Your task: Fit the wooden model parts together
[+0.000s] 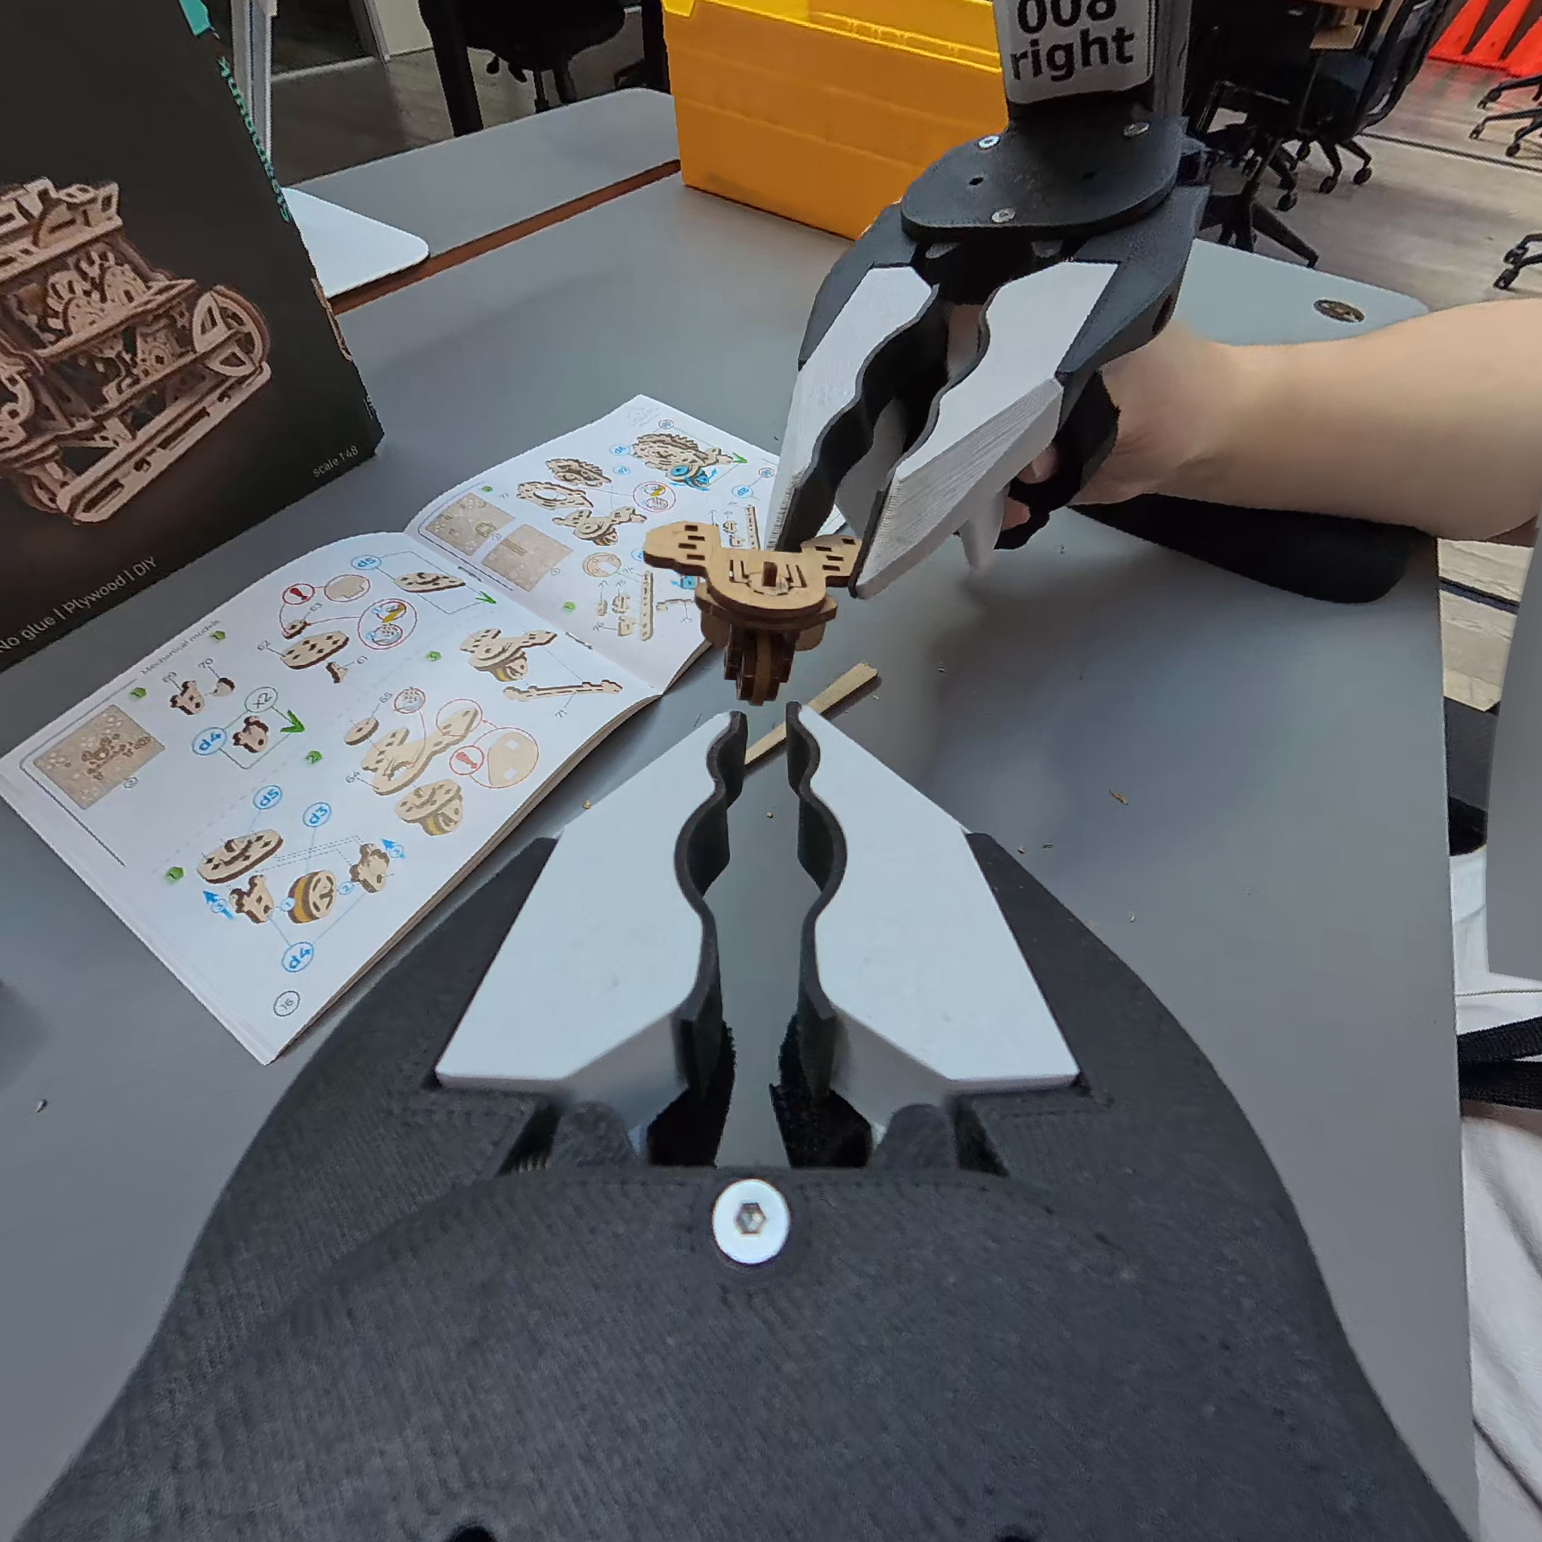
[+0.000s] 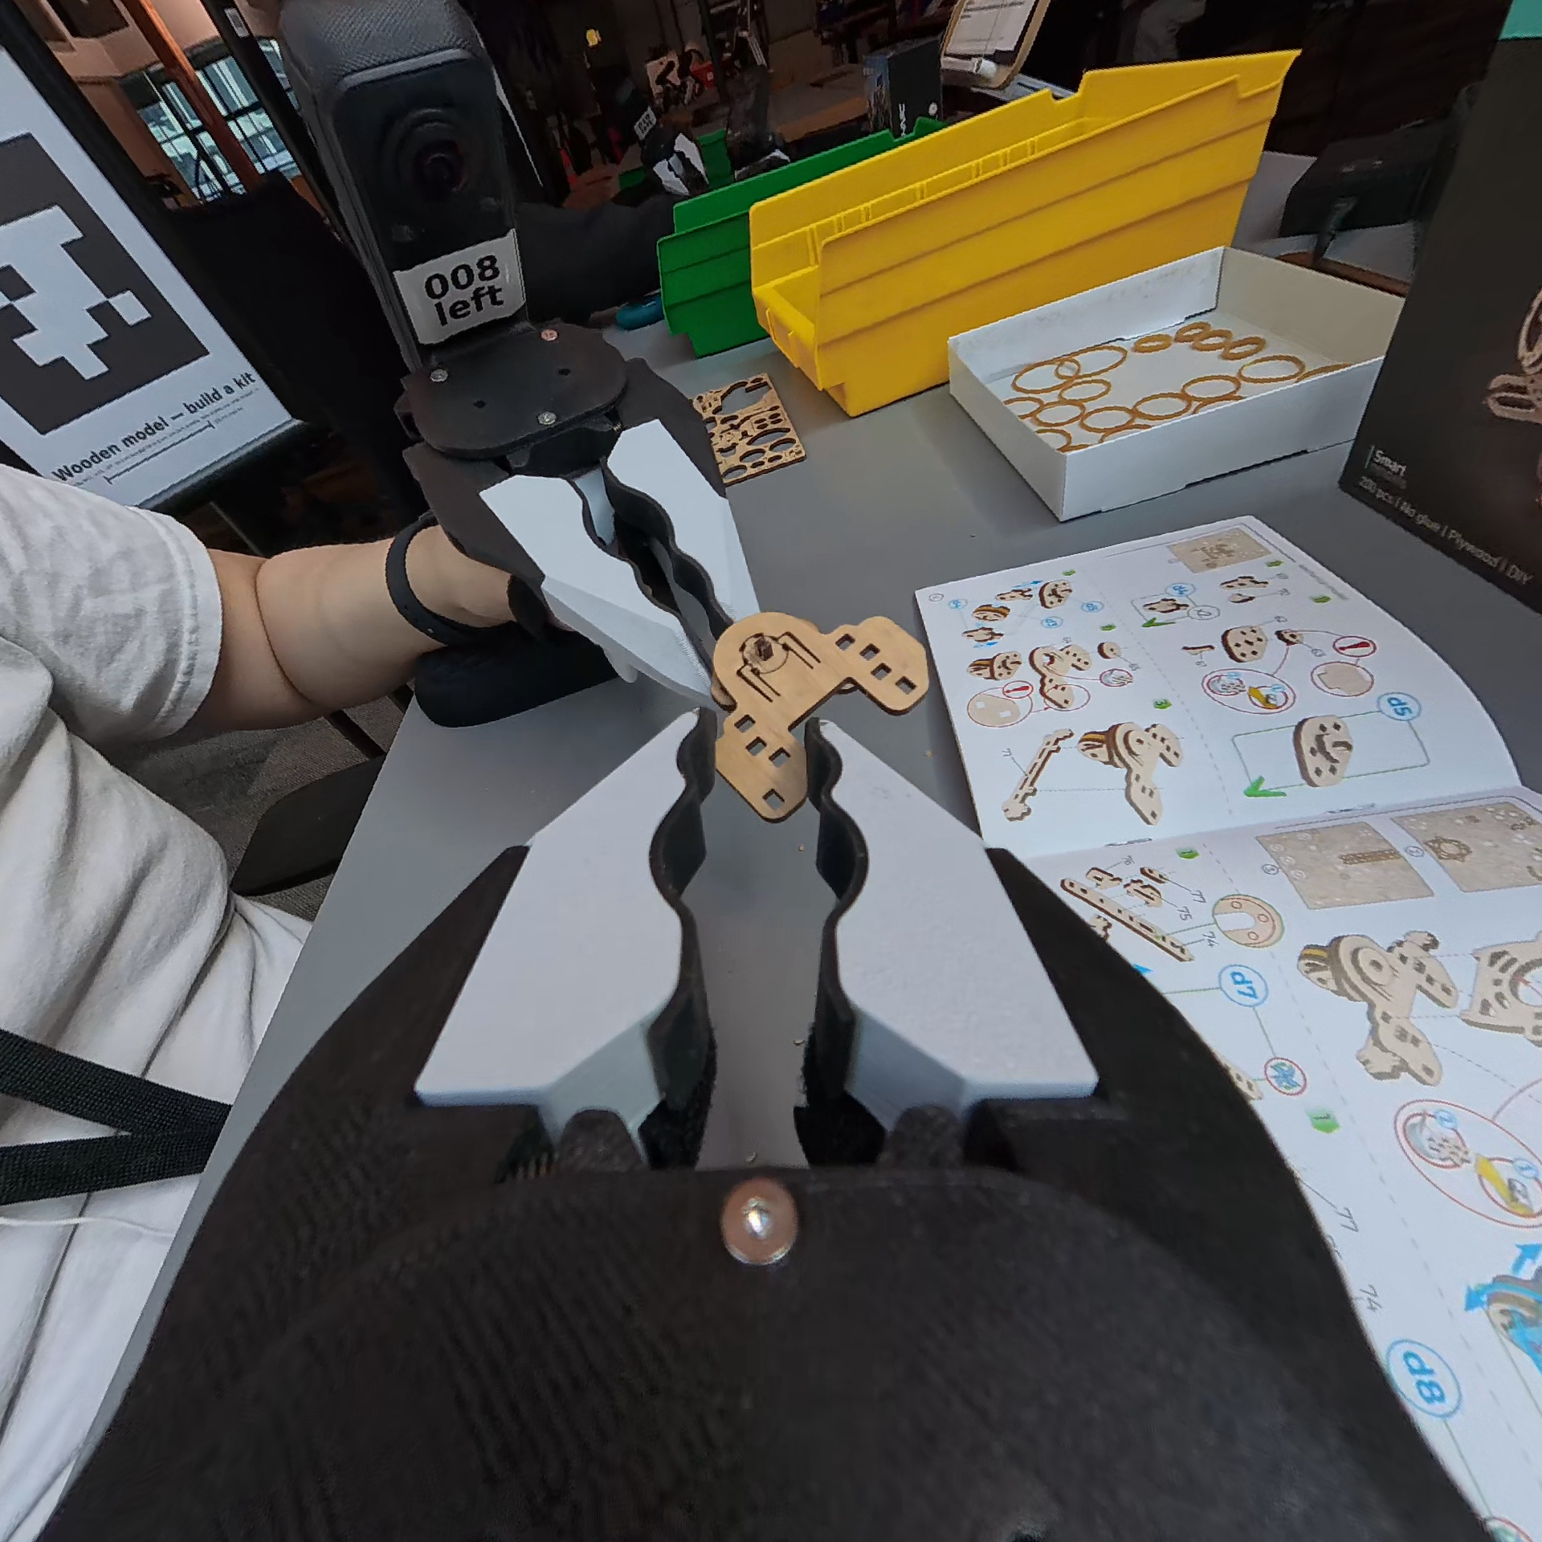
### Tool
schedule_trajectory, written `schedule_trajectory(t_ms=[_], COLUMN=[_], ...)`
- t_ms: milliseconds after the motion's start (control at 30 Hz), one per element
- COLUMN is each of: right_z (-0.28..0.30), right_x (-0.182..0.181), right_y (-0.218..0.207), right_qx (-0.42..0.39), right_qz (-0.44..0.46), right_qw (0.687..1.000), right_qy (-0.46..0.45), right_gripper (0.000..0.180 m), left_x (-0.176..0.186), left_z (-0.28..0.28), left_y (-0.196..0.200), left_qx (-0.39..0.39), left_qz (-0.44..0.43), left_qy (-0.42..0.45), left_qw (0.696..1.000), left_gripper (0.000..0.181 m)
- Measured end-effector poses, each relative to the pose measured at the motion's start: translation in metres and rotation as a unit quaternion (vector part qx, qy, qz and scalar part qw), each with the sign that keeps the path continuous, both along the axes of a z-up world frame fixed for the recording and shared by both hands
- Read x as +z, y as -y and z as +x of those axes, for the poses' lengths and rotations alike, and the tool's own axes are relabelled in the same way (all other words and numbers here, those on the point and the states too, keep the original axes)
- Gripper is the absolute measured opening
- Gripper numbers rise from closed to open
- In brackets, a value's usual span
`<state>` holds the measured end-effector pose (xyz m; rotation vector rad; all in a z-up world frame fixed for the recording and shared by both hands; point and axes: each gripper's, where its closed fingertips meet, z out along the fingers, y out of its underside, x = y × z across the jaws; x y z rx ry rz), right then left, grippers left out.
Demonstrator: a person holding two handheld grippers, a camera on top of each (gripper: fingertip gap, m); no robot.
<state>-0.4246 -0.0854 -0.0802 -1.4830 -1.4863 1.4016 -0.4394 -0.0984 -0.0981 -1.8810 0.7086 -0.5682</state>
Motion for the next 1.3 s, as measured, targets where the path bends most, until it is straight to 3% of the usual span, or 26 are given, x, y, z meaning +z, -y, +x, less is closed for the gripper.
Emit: schedule_trajectory(t_ms=[433, 600, 1033, 1300], right_z=[-0.001, -0.002, -0.007, -0.008], right_x=[-0.008, -0.016, -0.033, -0.038], right_y=[0.007, 0.012, 0.025, 0.025], right_qx=[0.019, 0.027, 0.049, 0.048], right_qz=[-0.009, 0.002, 0.016, 0.022], right_qw=[1.0, 0.999, 0.996, 0.996], right_qy=[0.019, 0.037, 0.067, 0.076], right_gripper=[0.019, 0.019, 0.019, 0.02], left_x=[0.003, -0.001, -0.011, -0.016], left_z=[0.002, 0.004, 0.006, 0.005], left_y=[0.002, 0.005, 0.008, 0.007], left_qx=[-0.011, -0.032, -0.039, -0.035], left_qz=[-0.001, -0.036, -0.029, -0.026], left_qy=[0.014, 0.03, -0.022, -0.051], left_qw=[1.0, 0.998, 0.999, 0.998], left_gripper=[0.022, 0.06, 0.028, 0.028])
